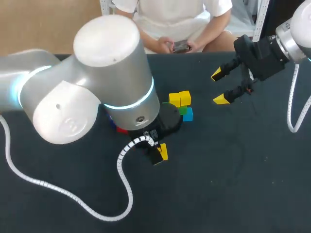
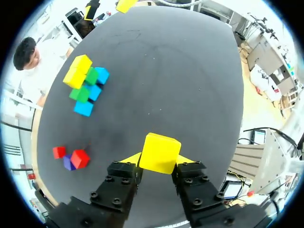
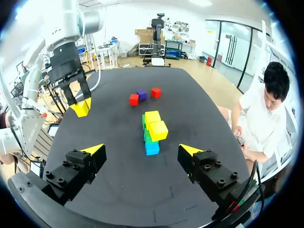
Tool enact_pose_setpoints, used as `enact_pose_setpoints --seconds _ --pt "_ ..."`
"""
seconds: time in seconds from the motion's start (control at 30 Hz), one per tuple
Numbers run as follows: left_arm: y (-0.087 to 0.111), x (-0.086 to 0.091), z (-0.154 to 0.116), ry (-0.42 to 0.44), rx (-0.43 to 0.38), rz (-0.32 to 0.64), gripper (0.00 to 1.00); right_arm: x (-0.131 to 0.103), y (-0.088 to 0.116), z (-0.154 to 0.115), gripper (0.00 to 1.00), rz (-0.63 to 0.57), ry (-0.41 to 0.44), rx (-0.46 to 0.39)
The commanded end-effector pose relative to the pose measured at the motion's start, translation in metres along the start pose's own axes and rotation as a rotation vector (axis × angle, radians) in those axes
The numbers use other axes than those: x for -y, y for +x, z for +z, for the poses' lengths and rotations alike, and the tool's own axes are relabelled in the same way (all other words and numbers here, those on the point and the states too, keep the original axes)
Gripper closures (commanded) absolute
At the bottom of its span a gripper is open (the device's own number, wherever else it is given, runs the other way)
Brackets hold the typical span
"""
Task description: Place the blue cubes, place green cubes on the blue cubes, place the yellow cubes on the green cubes, then place the red cubes on the yellow cubes, and place purple cube on the red cubes.
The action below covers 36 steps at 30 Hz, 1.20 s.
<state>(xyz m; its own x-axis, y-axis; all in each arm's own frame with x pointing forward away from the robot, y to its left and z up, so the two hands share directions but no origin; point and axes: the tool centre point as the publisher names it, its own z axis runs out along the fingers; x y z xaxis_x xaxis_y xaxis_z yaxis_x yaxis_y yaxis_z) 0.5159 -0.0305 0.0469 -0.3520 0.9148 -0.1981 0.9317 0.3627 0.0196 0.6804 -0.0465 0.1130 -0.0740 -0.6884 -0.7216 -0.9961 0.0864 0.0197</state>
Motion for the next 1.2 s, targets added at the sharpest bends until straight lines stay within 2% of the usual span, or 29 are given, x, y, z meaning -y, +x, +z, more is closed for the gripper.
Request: enact_pose_setpoints --seconds 0.03,0.2,0.3,0.67,1.2 --pt "-0.003 -0.004 0.006 0.066 0.011 0.011 1.00 -0.001 0.000 0.000 0.00 0.000 0.003 0.001" --pt "-0.003 -0.006 0.014 0.182 -0.019 0.061 1.00 -0.001 0.000 0.000 0.00 0.000 0.003 0.001" --pt "-0.002 -0.005 0.020 0.195 -0.025 0.068 1.00 -0.001 0.000 0.000 0.00 0.000 0.003 0.001" --pt "0.004 -0.008 0.035 0.114 -0.086 0.063 1.00 -0.001 0.000 0.000 0.00 0.000 0.003 0.001" --pt "0.010 -0.012 0.052 0.113 -0.077 0.034 1.00 -0.001 0.000 0.000 0.00 0.000 0.003 0.001"
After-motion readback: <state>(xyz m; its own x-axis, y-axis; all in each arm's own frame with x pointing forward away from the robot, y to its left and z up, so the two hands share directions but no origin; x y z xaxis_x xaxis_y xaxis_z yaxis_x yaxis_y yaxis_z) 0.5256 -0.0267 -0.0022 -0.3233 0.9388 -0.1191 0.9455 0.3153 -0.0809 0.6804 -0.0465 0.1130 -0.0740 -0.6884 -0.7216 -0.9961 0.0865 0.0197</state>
